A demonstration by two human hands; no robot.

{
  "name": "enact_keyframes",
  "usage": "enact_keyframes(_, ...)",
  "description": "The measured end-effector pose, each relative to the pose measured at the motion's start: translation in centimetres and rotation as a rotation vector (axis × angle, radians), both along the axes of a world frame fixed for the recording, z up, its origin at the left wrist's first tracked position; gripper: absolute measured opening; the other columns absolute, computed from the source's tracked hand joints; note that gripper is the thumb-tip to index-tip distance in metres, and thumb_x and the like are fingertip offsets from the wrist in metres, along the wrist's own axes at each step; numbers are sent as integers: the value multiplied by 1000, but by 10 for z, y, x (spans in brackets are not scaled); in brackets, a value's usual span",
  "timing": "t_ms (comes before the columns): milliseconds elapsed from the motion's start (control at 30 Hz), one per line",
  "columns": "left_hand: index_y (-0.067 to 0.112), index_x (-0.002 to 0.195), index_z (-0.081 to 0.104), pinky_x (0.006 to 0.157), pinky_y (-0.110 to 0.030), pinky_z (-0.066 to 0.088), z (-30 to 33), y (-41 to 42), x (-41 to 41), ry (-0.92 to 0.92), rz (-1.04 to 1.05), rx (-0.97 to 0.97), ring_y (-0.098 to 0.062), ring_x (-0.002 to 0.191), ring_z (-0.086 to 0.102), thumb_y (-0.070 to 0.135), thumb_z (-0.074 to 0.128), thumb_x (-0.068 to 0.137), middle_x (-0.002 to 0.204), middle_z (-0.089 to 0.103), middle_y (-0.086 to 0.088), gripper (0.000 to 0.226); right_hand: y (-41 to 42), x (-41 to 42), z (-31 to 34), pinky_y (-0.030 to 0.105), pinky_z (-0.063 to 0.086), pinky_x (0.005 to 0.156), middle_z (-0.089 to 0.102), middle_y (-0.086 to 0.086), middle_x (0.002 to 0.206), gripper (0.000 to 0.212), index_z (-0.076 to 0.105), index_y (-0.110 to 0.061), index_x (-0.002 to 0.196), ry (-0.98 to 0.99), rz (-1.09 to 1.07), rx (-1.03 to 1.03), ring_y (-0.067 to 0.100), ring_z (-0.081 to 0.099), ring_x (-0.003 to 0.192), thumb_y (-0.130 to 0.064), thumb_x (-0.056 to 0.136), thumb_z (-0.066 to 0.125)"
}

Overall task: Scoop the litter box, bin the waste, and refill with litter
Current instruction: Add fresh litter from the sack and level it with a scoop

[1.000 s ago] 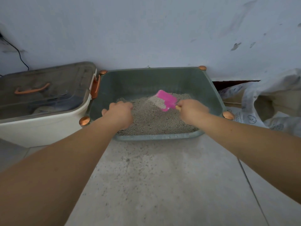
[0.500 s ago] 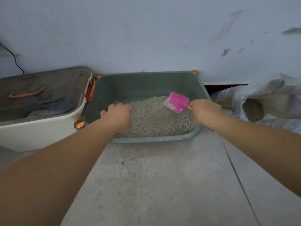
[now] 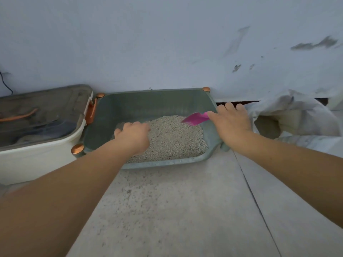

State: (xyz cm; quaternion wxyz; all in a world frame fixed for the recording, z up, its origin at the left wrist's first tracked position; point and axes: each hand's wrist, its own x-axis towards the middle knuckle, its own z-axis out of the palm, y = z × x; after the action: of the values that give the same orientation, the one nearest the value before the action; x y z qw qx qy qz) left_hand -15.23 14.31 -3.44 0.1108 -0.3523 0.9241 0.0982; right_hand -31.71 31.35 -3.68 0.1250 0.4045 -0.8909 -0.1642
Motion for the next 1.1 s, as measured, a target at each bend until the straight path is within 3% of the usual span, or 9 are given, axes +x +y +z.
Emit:
enact_keyframes(167, 30, 140, 38, 111, -50, 28, 9, 26, -19, 54, -67, 68, -28, 135, 31, 10, 42, 94, 148, 36, -3, 51, 40, -6, 9, 34, 39, 76, 55, 5, 111, 39, 49, -26, 123, -338, -136, -305, 27, 51, 104, -19, 86, 60)
enact_keyframes(233, 30, 140, 38, 111, -50, 30, 10, 43, -33, 85, -127, 100, -27, 136, 31, 12, 42, 94, 150, 34, -1, 49, 63, -8, 8, 35, 45, 76, 60, 5, 110, 26, 54, -24, 118, -497, -194, -482, 27, 56, 100, -22, 92, 51)
enact_keyframes(333, 28, 138, 41, 112, -48, 30, 10, 70, -54, 136, -216, 183, -26, 137, 33, 14, 46, 93, 150, 36, -1, 48, 101, -6, 0, 34, 45, 79, 65, 1, 100, 23, 58, -24, 114, -659, -254, -710, 24, 59, 97, -32, 98, 43)
enact_keyframes(467, 25, 134, 46, 111, -45, 31, 14, 116, -87, 147, -360, 221, -27, 135, 36, 12, 48, 90, 145, 41, -2, 47, 152, 1, -13, 22, 39, 63, 57, -11, 78, 19, 58, -27, 105, -793, -359, -976, 8, 54, 75, -40, 95, 48)
enact_keyframes(600, 28, 131, 48, 106, -47, 35, 20, 151, -112, 151, -438, 211, -32, 126, 43, 11, 43, 91, 137, 49, -8, 44, 182, 7, -30, 20, 37, 57, 54, -2, 75, 15, 56, -24, 102, -826, -490, -1168, 9, 49, 65, -36, 94, 51)
enact_keyframes(800, 31, 138, 37, 102, -51, 40, 10, 188, -144, 152, -436, 258, -36, 124, 44, 10, 42, 90, 139, 41, -12, 52, 200, -10, -50, 27, 35, 55, 60, 5, 89, 11, 53, -22, 100, -874, -682, -1249, 13, 47, 63, -30, 96, 47)
enact_keyframes(900, 25, 138, 38, 104, -51, 37, 4, 198, -154, 156, -403, 261, -36, 127, 40, 11, 44, 90, 140, 42, -12, 50, 188, -42, -51, 32, 36, 59, 56, 4, 77, 18, 62, -16, 92, -971, -744, -1208, 19, 47, 62, -24, 96, 46)
enact_keyframes(1033, 22, 140, 35, 105, -49, 36, -6, 200, -161, 161, -366, 236, -33, 128, 38, 9, 45, 88, 142, 39, -10, 54, 159, -85, -52, 27, 46, 57, 50, 7, 72, 29, 55, 7, 118, -1117, -790, -1110, 17, 48, 60, -8, 95, 45)
enact_keyframes(1100, 20, 139, 35, 106, -45, 34, -10, 198, -164, 187, -367, 212, -31, 132, 34, 7, 44, 89, 144, 37, -8, 53, 143, -99, -54, 33, 53, 73, 55, 15, 91, 33, 50, 7, 125, -1136, -774, -1098, 21, 52, 72, -5, 95, 42)
